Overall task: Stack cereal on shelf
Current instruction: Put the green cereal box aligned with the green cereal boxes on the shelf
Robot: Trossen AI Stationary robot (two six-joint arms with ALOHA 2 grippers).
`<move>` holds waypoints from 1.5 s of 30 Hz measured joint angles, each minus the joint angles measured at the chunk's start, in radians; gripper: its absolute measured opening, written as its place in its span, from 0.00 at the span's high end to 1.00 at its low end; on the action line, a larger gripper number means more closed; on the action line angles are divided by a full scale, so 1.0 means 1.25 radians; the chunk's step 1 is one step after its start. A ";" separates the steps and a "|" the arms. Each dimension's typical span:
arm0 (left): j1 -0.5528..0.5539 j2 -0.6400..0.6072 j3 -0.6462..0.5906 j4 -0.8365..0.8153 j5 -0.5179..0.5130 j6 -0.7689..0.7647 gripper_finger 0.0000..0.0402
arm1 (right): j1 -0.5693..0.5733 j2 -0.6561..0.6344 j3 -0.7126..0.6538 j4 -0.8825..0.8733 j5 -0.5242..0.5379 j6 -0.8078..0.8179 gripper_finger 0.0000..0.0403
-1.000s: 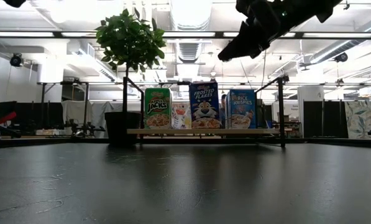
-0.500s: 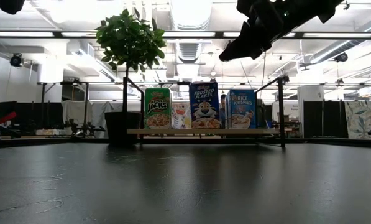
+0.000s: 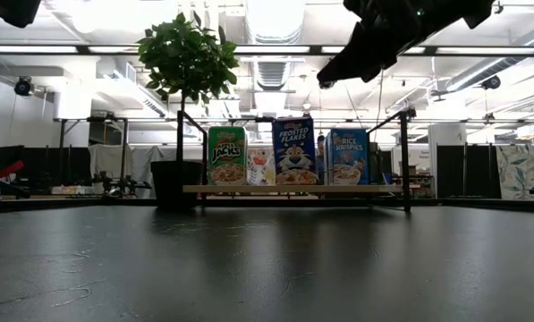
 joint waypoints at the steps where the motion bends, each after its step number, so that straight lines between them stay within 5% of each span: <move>1: 0.000 0.000 0.000 0.000 0.000 0.001 0.53 | 0.003 0.000 0.000 0.000 0.000 0.000 0.98; 9: 0.000 -0.003 0.008 -0.007 -0.036 0.035 0.56 | 0.018 0.000 0.000 0.000 0.000 -0.001 0.98; 15: 0.022 -0.003 0.081 -0.026 -0.188 0.141 0.57 | 0.019 0.000 0.000 0.000 0.001 0.001 0.98; 25: 0.146 -0.003 0.218 0.054 -0.370 0.624 0.58 | 0.019 0.000 0.000 -0.001 0.001 0.006 0.98; 33: 0.360 -0.003 0.242 0.220 -0.323 1.122 0.62 | 0.019 0.000 0.000 -0.002 0.000 0.006 0.98; 45: 0.678 -0.003 0.239 0.416 -0.122 1.522 0.63 | 0.019 0.000 0.000 -0.009 0.000 0.009 0.98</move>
